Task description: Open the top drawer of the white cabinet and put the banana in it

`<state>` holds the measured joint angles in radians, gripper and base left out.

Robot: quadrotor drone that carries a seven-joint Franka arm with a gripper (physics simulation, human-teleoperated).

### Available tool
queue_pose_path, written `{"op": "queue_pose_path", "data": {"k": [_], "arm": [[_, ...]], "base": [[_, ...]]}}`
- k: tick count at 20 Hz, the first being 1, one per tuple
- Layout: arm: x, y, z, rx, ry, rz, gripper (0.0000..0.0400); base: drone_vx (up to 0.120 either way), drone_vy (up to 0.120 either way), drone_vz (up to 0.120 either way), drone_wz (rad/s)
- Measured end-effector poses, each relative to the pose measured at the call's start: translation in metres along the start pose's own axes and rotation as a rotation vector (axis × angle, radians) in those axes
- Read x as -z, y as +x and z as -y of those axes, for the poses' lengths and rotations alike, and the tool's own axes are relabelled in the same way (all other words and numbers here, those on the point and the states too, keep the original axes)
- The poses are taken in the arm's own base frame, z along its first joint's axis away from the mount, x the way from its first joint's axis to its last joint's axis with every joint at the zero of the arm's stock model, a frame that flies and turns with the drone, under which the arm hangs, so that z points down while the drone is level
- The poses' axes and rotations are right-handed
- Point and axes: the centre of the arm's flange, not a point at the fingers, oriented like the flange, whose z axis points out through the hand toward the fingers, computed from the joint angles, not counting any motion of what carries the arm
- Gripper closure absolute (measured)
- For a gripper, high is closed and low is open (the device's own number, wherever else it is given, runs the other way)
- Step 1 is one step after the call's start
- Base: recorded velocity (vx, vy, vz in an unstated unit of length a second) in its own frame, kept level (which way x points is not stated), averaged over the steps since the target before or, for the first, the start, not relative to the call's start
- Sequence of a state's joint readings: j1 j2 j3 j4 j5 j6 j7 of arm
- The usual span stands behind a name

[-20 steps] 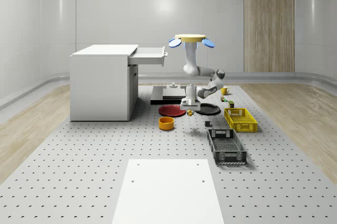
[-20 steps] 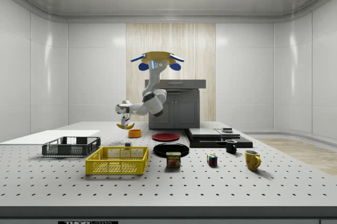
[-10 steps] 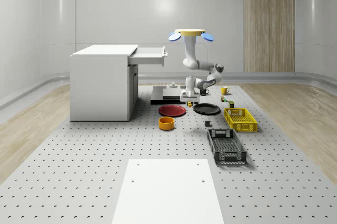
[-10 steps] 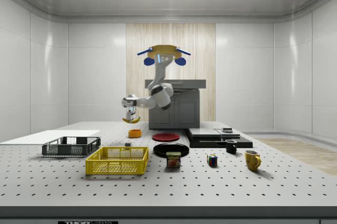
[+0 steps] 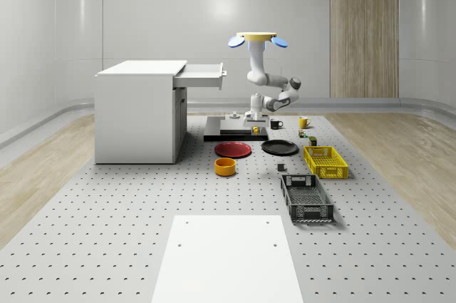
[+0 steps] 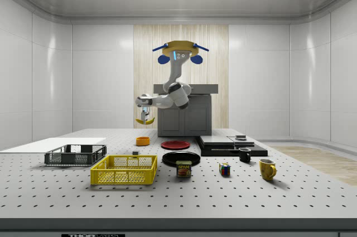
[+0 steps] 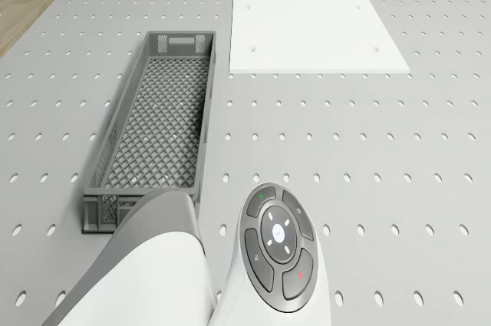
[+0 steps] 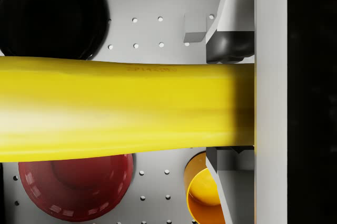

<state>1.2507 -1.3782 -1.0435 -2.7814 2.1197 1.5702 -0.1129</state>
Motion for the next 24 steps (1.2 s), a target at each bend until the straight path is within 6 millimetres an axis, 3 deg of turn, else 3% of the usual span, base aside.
{"op": "queue_pose_path", "data": {"k": [21, 24], "arm": [[0.0, 0.0, 0.0, 0.0, 0.0, 0.0, 0.0199], [0.0, 0.0, 0.0, 0.0, 0.0, 0.0, 0.0199]], "base": [[-0.12, 0.0, 0.12, 0.0], [-0.12, -0.093, 0.12, 0.0]]}}
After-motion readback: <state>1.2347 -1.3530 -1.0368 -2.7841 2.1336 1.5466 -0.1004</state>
